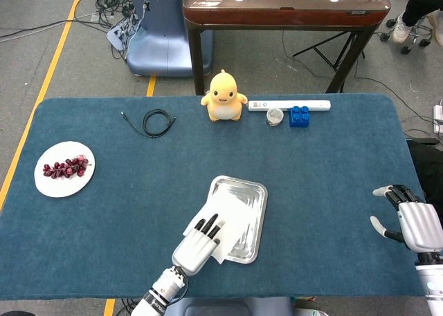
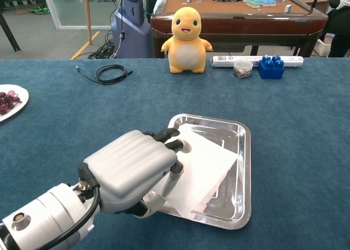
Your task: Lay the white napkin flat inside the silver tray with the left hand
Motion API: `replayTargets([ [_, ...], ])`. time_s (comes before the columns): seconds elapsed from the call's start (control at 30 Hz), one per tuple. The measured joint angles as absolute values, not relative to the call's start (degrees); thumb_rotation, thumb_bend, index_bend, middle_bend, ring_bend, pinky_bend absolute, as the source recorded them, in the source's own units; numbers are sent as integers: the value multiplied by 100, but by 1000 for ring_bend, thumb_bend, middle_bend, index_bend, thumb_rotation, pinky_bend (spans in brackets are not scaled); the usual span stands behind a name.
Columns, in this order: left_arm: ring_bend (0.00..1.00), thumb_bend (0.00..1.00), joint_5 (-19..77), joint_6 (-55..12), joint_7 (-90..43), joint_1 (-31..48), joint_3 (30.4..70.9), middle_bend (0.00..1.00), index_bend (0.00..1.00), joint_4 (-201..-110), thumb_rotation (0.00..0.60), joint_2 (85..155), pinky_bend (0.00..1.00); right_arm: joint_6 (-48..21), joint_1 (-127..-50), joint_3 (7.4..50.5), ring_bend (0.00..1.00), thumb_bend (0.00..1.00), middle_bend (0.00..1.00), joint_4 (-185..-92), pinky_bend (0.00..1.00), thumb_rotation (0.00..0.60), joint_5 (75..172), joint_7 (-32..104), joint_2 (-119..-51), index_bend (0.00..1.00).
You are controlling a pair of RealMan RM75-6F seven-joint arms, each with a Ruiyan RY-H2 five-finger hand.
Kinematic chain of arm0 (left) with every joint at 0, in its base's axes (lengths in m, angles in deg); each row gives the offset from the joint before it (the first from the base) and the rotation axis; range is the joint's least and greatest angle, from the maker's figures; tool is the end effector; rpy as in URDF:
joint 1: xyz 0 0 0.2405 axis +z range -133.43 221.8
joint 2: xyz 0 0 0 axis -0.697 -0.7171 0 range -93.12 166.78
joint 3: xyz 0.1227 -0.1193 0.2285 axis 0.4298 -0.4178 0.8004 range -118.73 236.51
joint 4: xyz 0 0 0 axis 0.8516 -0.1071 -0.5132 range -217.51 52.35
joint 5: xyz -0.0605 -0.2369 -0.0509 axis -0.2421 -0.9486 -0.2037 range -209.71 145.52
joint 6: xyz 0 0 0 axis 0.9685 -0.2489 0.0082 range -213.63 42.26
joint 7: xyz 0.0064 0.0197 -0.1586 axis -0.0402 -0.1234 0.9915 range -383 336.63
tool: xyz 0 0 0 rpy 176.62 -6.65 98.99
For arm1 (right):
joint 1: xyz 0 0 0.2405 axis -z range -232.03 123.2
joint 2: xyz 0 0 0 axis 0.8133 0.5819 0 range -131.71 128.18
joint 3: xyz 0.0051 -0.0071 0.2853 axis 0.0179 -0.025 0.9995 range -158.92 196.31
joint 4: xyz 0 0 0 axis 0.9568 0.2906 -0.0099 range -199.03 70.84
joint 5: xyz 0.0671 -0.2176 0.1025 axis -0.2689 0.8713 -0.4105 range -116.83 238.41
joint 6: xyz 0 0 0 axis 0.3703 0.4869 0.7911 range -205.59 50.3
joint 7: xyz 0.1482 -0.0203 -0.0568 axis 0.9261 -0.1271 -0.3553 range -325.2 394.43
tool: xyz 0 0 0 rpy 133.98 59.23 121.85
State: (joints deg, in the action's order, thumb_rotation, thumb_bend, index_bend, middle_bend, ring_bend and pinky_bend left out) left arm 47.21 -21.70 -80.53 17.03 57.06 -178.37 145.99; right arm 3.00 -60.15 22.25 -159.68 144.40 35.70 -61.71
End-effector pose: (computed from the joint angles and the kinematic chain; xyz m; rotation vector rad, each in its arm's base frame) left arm -0.0737 0.2079 -0.1501 -2.0883 -0.5957 -0.9502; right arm -0.3530 -0.2100 0.1486 1.3925 -0.9616 0.8650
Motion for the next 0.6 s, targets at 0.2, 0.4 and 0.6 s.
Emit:
replayTargets([
  [0.2,40,514,4811,-2141,-7859,1631,5720,158,548,-17681,600,14625,215,289,-6020,2223,195,284,319,-15969,381,600,14438,3563,-6173,328],
  [0.4,40,368,4871,-2116,-7813,1557,5742,158,366,-17529,600,14671,215,286,-6024,2223,196,284,319,-15969,382,600,14438,3561,-6177,328],
  [0.6,40,253,4847,-2104,-7778,1517,5739,158,251,-17427,600,14719,215,285,-6025,2224,195,284,319,-15967,382,600,14435,3563,-6176,328],
])
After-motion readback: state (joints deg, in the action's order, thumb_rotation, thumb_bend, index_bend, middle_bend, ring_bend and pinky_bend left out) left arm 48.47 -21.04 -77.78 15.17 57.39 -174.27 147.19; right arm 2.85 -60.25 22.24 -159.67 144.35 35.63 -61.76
